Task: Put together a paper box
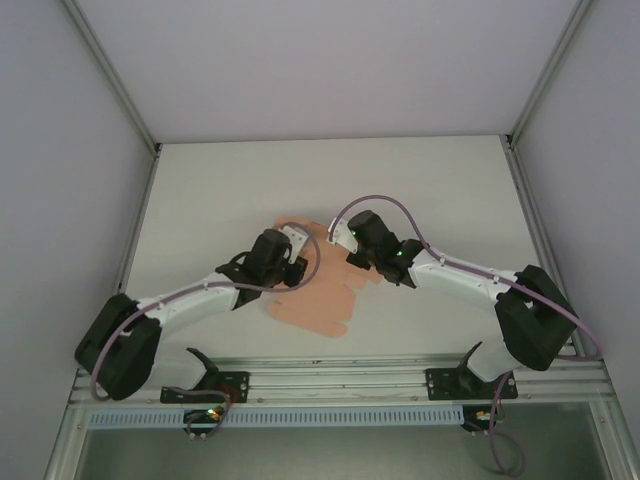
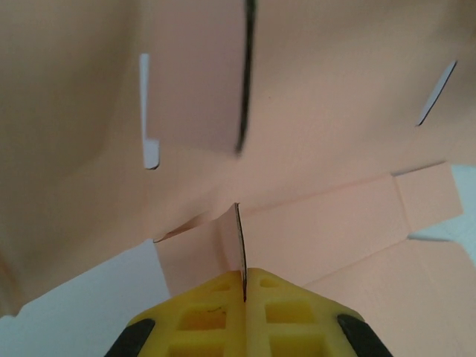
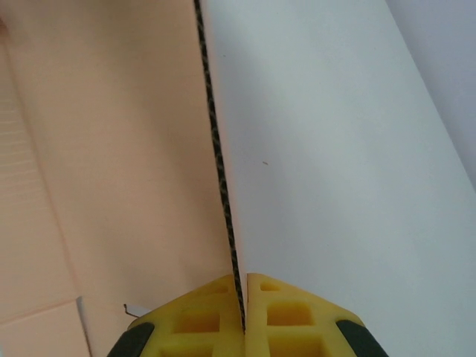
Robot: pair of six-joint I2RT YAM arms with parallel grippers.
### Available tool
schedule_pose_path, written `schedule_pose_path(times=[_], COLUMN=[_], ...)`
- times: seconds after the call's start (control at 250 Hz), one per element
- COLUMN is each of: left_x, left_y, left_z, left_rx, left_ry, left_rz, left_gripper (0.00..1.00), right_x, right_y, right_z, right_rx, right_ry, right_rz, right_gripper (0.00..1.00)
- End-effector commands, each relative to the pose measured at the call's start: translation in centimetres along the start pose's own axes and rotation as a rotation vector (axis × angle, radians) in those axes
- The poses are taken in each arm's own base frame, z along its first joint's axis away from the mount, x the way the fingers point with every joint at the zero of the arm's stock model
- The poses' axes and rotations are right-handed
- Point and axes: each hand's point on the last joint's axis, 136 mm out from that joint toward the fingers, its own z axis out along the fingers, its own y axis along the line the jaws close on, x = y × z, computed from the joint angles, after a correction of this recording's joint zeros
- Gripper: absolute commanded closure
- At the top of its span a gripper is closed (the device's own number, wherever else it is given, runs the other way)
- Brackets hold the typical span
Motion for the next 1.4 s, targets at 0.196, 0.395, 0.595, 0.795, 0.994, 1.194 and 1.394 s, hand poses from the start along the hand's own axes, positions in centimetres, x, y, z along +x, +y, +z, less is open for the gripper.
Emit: schedule_pose_path(times=[0.196,0.395,0.595,0.795,0.994,1.194,1.394], left_x=[-1.4,-1.1,-1.9,-2.0,-1.6,-1.7,-2.9], left_y=[-2.6,-3.7,-3.2,1.6,7.2,11.9,15.8], left_z=[1.7,1.6,-1.0,-5.2,-7.7,-7.8,-7.5], left_rx=[0.111,0.188,0.214,0.101,-0.074,-0.154,-0.207], left_ry=[-0.026,-0.032,-0.094,-0.173,-0.173,-0.207,-0.249], left_rz=[0.019,0.012,-0.054,-0.221,-0.416,-0.593,-0.674], left_gripper=[0.56,0.40,0.20,0.00,0.00,0.00,0.00], right_x=[-1.9,-1.6,-0.6,-0.1,-2.1,-4.0,-3.6], right_y=[-0.1,-0.3,-1.4,-4.4,-6.4,-6.6,-5.0], right_z=[-0.3,-0.1,0.1,0.7,1.2,1.2,2.5], right_rx=[0.016,0.029,0.101,0.270,0.432,0.595,0.668], right_ry=[-0.070,-0.053,0.000,0.100,0.080,0.021,0.006], right_rz=[0.013,0.001,-0.068,-0.204,-0.353,-0.476,-0.600], right_gripper=[1.00,1.00,1.00,1.00,1.00,1.00,1.00])
